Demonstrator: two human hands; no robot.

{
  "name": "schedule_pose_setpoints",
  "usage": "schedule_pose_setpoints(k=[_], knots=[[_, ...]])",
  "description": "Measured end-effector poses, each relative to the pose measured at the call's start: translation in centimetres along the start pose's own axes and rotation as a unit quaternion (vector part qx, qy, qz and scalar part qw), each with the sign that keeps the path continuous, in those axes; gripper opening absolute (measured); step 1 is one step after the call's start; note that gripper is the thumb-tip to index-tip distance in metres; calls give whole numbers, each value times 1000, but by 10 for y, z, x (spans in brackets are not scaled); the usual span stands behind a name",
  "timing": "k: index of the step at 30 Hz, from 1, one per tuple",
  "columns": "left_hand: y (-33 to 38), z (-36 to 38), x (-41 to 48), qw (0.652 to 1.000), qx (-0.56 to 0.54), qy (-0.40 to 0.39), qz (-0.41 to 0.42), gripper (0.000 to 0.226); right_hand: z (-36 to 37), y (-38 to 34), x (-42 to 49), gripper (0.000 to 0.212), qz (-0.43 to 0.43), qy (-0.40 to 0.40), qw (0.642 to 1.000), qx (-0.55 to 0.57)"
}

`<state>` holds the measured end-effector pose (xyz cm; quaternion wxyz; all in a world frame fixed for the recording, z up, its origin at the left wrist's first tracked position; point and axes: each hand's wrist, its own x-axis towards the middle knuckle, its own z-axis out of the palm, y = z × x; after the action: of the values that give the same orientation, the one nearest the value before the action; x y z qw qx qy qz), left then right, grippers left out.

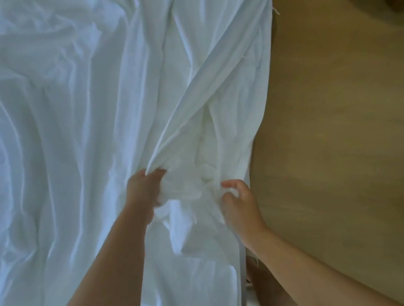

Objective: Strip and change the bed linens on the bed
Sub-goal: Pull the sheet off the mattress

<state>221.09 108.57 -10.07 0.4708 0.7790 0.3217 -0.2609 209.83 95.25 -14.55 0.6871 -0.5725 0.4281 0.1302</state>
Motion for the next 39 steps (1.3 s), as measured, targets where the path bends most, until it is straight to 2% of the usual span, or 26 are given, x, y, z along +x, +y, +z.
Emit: schedule_pose_setpoints(k=[1, 3, 4, 5, 7, 10, 13, 15, 16, 17, 20, 22, 24, 26, 28, 29, 32, 35, 37, 39], knots=[[-3, 2, -7, 993, 89, -50, 58, 8, 2, -4, -1, 13, 21, -25, 998, 49], [-9, 9, -21, 953, 213, -178, 123, 14, 9, -15, -1, 35, 55, -63, 991, 107], [-13, 14, -26, 938, 237, -221, 124, 19, 14, -21, 1, 40, 61, -70, 992, 91], [-16, 15, -27, 932, 248, -234, 122, 23, 20, -26, 4, 37, 57, -70, 994, 53], [-20, 11, -25, 941, 236, -211, 121, 25, 30, -35, 8, 23, 30, -41, 999, -15], [-28, -4, -21, 949, 212, -199, 119, 15, 39, -43, 15, 18, 16, -20, 999, -34], [-38, -13, -28, 919, 272, -240, 156, 17, 48, -44, 11, 37, 49, -83, 993, -64], [-48, -13, -33, 902, 293, -257, 185, 17, 54, -41, 7, 23, 34, -84, 990, -110], [-53, -14, -34, 909, 281, -242, 189, 22, 57, -42, 4, 9, 21, -68, 989, -130], [-57, -18, -34, 928, 253, -202, 183, 27, 60, -45, 2, 9, 12, -56, 989, -134], [-67, -35, -28, 974, 151, -63, 159, 26, 73, -56, -3, 33, 14, -73, 992, -99], [-76, -46, -20, 977, 146, -27, 150, 27, 84, -57, -4, 40, -1, -62, 993, -98], [-85, -57, -13, 973, 180, 1, 148, 31, 94, -49, -8, 45, -32, -14, 984, -177], [-94, -68, -5, 965, 219, 24, 143, 36, 106, -35, -17, 63, -78, 28, 942, -325], [-105, -80, 4, 958, 258, 29, 125, 42, 120, -16, -31, 85, -144, 24, 885, -442], [-110, -87, 8, 954, 276, 30, 113, 45, 128, -7, -37, 88, -184, 14, 858, -479], [-118, -115, 21, 932, 343, 55, 108, 53, 152, 11, -45, 79, -263, -38, 788, -556], [-124, -158, 37, 905, 394, 104, 125, 63, 173, 19, -42, 63, -290, -68, 745, -597], [-130, -192, 54, 897, 399, 151, 119, 72, 192, 24, -39, 57, -275, -89, 751, -594], [-139, -226, 76, 897, 400, 177, 69, 88, 214, 31, -37, 62, -218, -96, 793, -560]])
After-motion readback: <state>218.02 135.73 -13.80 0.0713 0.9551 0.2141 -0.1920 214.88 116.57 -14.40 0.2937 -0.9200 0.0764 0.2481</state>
